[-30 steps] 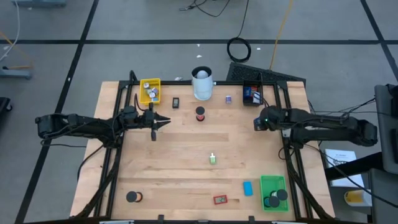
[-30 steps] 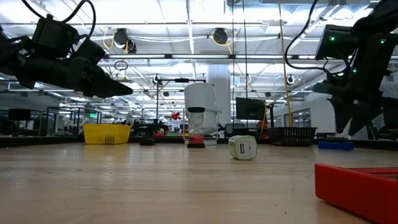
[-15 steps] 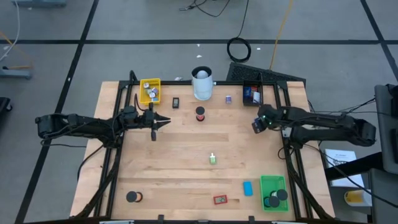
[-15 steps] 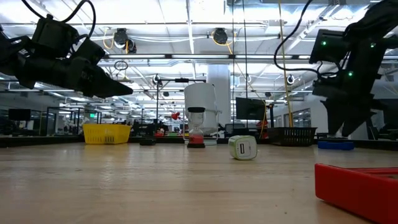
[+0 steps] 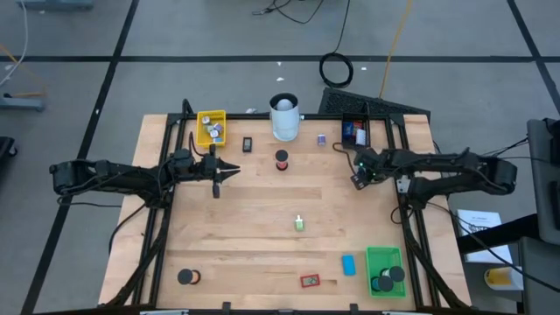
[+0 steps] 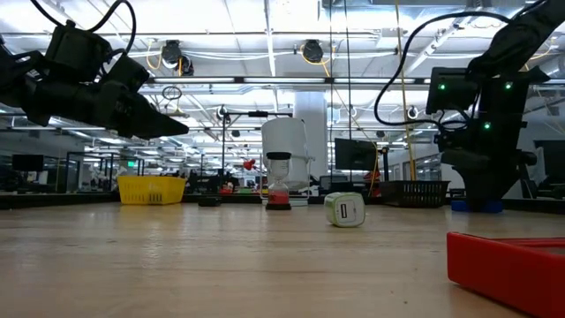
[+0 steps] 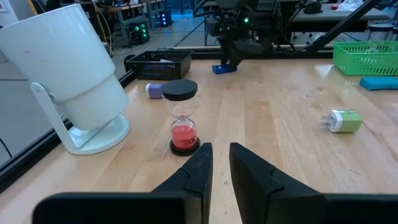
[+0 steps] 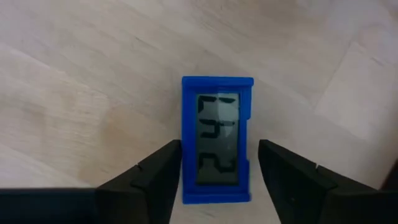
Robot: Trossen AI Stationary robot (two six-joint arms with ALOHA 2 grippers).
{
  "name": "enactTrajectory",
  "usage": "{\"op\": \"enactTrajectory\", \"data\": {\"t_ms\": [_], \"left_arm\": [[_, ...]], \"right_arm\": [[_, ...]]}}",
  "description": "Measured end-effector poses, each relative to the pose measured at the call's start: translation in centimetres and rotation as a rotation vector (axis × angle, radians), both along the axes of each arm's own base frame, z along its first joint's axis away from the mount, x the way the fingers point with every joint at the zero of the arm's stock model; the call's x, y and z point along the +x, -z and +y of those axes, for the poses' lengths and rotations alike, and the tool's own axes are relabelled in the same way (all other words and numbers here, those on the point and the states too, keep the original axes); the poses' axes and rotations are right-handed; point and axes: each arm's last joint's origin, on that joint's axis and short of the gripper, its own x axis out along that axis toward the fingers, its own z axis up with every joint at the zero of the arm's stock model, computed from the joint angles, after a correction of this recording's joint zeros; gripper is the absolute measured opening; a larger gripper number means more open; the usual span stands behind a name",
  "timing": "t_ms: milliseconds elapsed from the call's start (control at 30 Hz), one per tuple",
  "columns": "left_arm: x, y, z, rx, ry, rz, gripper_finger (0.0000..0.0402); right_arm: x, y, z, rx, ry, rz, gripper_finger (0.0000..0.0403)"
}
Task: Pick & Place Office items
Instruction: Put the blue timer into the black bin
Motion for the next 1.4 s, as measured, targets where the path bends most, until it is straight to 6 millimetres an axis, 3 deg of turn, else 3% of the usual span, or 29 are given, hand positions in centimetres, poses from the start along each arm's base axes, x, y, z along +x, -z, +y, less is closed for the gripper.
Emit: {"op": "enactTrajectory", "data": {"t_ms": [233,433,600,767,867,1000,1233,1400], "left_arm": [[0.0,0.0,0.0,0.0,0.0,0.001,0.0063],[0.0,0.0,0.0,0.0,0.0,0.001,0.0063],[0.0,0.0,0.0,0.0,0.0,0.001,0.0063],[0.0,0.0,0.0,0.0,0.0,0.001,0.0063],[0.0,0.0,0.0,0.0,0.0,0.001,0.0063],[0.0,0.0,0.0,0.0,0.0,0.001,0.0063],[0.0,0.0,0.0,0.002,0.0,0.002,0.0063],[0.0,0.0,0.0,0.002,0.0,0.002,0.0063]], "right_arm": [[0.1,0.1,-0.3,0.002,0.007,-0.006,0.0146],[0.0,-1.0,0.0,0.006,0.02,-0.119,0.0151],[0.1,-3.2,-0.1,-0.057,0.068,-0.262,0.016],[1.6,-6.5,-1.2,-0.207,0.156,-0.442,0.0143],[2.7,-7.8,-2.2,-0.293,0.209,-0.432,0.0145],[3.8,-7.9,-5.0,-0.319,0.304,-0.359,0.0155],[5.5,-7.0,-9.5,-0.292,0.384,-0.25,0.0152],[6.3,-5.9,-10.4,-0.258,0.388,-0.21,0.0157]]}}
